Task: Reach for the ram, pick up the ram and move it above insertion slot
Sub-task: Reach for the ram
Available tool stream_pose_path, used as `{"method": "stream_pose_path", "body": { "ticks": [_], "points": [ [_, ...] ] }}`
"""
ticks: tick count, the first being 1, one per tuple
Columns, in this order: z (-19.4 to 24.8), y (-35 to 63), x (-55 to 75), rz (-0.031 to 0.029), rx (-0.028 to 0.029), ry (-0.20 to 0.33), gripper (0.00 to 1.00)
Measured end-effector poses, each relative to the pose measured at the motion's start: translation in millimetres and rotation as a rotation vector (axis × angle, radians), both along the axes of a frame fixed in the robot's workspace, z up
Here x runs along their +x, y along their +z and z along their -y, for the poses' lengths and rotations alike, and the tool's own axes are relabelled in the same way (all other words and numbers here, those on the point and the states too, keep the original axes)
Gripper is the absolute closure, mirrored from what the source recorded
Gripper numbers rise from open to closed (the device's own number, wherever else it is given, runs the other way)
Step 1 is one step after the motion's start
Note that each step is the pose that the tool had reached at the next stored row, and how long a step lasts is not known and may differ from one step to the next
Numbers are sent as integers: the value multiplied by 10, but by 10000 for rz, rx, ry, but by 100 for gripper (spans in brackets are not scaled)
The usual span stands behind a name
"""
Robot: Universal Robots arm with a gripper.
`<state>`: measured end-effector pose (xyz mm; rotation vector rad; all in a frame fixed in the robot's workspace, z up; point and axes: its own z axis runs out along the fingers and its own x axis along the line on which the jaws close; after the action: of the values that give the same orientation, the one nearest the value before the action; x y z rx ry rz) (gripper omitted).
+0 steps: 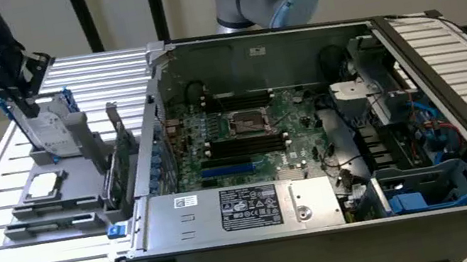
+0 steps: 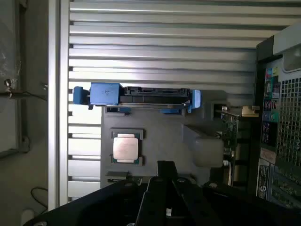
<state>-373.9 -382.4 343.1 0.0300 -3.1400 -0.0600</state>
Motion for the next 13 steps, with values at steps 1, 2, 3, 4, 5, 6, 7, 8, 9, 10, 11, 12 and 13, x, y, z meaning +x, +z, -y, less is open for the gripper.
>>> {"method": "stream_pose_path", "body": {
  "ticks": [1, 2, 3, 4, 5, 6, 7, 8, 9, 10, 11, 12, 13],
  "points": [
    [0, 0, 0, 0, 0, 0, 89],
    [0, 0, 0, 0, 0, 0, 89],
    [0, 0, 0, 0, 0, 0, 89],
    [0, 0, 0, 0, 0, 0, 89],
    [0, 0, 0, 0, 0, 0, 89],
    [0, 0, 0, 0, 0, 0, 89],
    [0, 0, 0, 0, 0, 0, 89],
    [0, 0, 0, 0, 0, 1, 89],
    [0, 0, 0, 0, 0, 0, 89],
    [0, 0, 0, 0, 0, 0, 89],
    [0, 0, 0, 0, 0, 0, 89],
    [0, 0, 0, 0, 0, 0, 89],
    [0, 0, 0, 0, 0, 0, 89]
  ]
}}
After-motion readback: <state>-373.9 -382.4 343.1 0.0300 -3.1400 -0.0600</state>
